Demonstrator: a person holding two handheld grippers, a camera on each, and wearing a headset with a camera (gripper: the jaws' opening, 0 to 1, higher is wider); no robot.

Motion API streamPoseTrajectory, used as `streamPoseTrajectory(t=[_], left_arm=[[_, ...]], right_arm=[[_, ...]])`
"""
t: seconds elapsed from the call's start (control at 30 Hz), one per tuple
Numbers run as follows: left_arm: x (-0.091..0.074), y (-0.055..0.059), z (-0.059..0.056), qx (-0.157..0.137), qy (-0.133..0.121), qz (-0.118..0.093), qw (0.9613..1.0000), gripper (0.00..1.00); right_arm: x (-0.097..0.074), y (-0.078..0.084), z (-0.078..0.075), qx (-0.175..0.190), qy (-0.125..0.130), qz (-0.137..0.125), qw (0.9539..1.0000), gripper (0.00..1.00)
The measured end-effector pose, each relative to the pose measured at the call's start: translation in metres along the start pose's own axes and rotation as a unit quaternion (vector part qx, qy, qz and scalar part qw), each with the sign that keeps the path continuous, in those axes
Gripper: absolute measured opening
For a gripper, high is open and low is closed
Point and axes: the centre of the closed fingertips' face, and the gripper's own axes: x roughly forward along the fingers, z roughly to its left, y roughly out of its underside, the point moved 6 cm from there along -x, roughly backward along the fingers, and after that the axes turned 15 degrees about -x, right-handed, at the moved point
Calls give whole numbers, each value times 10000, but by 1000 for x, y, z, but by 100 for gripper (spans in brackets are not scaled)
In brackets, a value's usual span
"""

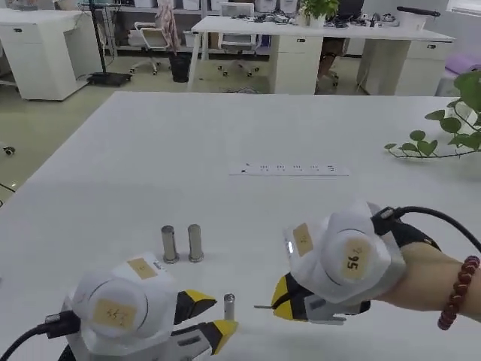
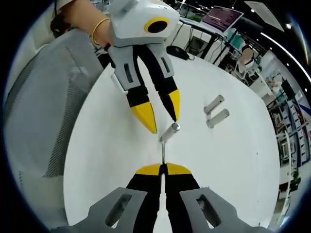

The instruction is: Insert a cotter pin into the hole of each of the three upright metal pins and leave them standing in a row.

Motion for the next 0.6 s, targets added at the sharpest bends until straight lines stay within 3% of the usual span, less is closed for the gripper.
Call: streamPoseTrajectory(t=[0.33, 0.6], left_arm=[[12, 4, 3, 15, 59, 110, 9999, 19], [18, 3, 7, -48, 86, 60, 9999, 13]], right_arm=[[11, -2, -8, 91, -8, 12, 10000, 3], [16, -2, -14, 175, 4, 31, 9998, 3]])
